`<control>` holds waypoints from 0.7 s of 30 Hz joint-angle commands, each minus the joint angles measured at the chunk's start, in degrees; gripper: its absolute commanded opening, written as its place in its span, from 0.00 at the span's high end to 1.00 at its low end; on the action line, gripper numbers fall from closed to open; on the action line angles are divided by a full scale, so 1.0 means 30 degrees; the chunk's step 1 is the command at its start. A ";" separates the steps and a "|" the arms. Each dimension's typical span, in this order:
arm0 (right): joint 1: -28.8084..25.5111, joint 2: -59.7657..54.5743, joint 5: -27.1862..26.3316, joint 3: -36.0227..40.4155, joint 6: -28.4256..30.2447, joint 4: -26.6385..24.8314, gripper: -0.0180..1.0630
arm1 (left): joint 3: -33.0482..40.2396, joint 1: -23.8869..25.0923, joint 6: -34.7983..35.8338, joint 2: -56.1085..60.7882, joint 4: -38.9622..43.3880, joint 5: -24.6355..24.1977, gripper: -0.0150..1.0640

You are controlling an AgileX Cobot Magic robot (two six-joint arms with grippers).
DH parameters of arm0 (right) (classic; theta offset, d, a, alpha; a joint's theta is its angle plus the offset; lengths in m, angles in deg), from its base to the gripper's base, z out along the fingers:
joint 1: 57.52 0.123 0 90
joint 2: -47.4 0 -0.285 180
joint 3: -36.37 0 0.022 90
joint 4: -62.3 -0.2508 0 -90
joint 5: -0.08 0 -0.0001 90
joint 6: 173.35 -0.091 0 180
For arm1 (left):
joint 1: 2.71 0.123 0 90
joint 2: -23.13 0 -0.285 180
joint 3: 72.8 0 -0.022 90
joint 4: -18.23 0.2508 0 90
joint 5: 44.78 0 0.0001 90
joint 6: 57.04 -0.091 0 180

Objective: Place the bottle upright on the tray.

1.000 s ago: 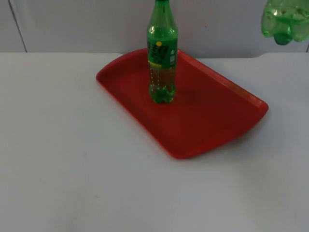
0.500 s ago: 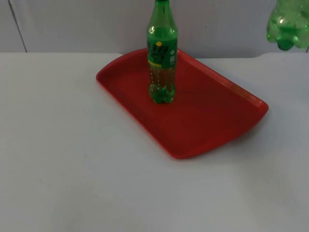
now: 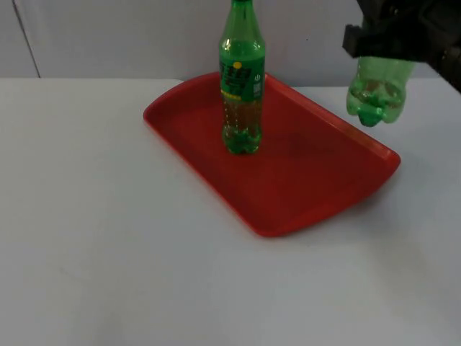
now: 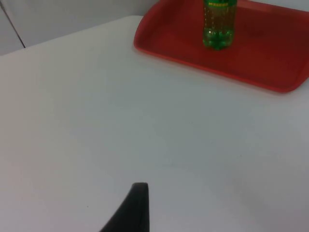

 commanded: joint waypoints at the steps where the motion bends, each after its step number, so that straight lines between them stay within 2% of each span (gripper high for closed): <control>1: -0.0285 -0.0920 -0.1132 -0.0063 -0.0326 0.0687 0.98 | 0.0065 -0.0144 0.0000 0.0064 0.0138 0.0188 0.01; 8: -0.0833 -0.3959 -0.1132 -0.2339 -0.1617 0.2487 0.98 | 0.0065 -0.0144 0.0000 0.0064 0.0131 0.0226 0.01; 15: -0.0833 -0.5846 -0.1132 -0.4173 -0.1617 0.2540 0.98 | 0.0065 -0.0144 0.0000 0.0064 0.0131 0.0226 0.01; 21: -0.0875 -0.7104 -0.1132 -0.5451 -0.1617 0.1742 0.98 | 0.0065 -0.0144 0.0000 0.0064 0.0131 0.0226 0.01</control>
